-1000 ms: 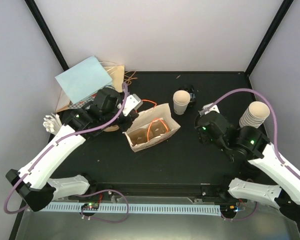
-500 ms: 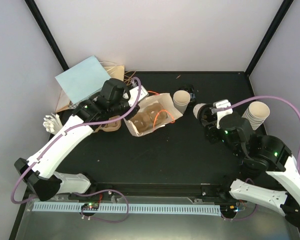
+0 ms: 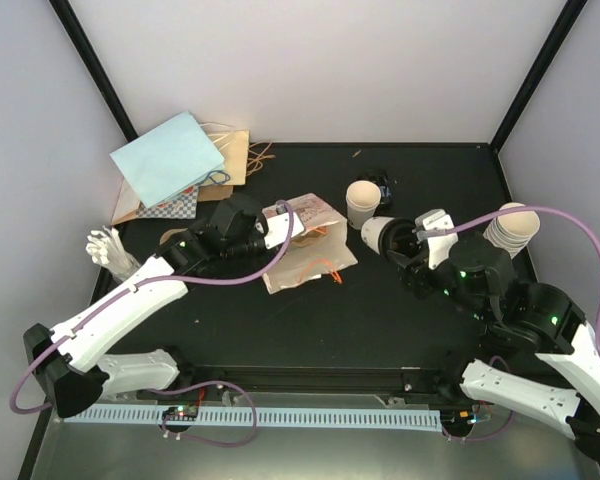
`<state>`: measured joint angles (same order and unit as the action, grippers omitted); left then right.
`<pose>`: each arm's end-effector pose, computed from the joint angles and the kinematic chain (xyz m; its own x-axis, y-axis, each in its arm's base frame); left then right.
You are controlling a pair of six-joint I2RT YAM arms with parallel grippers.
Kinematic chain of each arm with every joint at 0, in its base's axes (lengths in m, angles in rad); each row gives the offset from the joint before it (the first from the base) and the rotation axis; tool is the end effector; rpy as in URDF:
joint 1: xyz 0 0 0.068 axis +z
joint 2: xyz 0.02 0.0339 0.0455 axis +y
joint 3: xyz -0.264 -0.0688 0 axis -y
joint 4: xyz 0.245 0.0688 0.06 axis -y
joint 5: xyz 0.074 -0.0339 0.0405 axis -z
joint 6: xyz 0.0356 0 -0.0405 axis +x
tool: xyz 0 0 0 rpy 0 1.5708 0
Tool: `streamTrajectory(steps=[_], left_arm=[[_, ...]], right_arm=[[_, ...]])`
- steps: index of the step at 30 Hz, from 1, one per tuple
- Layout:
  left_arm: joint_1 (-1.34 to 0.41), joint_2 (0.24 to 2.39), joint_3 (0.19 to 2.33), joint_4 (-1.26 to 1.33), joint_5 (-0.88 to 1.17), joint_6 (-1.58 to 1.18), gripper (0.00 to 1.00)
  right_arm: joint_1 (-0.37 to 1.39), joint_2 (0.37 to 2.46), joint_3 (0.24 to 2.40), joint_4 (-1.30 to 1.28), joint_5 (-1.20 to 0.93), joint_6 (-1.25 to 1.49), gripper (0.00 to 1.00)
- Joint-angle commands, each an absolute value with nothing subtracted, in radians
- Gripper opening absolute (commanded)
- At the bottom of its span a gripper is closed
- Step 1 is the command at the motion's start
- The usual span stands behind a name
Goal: Pack the takeout coffee
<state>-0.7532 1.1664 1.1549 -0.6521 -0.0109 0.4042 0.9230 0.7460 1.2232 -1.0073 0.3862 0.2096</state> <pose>0.1813 -0.1694 0.3459 -0.1466 0.6765 -0.7217 0.7998 0.5104 0.3160 0.0762 0.0784 0.4044 -0.4113 -0.2241 -0.8835 -0.4672 0.8841 -0.0068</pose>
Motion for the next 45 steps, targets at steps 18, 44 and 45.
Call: streamTrajectory(steps=[18,44,45], left_arm=[[-0.782,1.098,1.109,-0.592,0.134,0.276,0.01],[-0.79,1.068,1.075,-0.552,0.203,0.242,0.02],[-0.79,1.069,1.074,-0.554,0.203,0.242,0.01]], right_arm=[[0.92,0.723,1.032,-0.699,-0.165,0.124,0.48],[1.168,0.914,0.991,-0.642,0.128,0.009,0.45],[1.175,0.913,0.99,-0.641,0.133,0.003,0.45]])
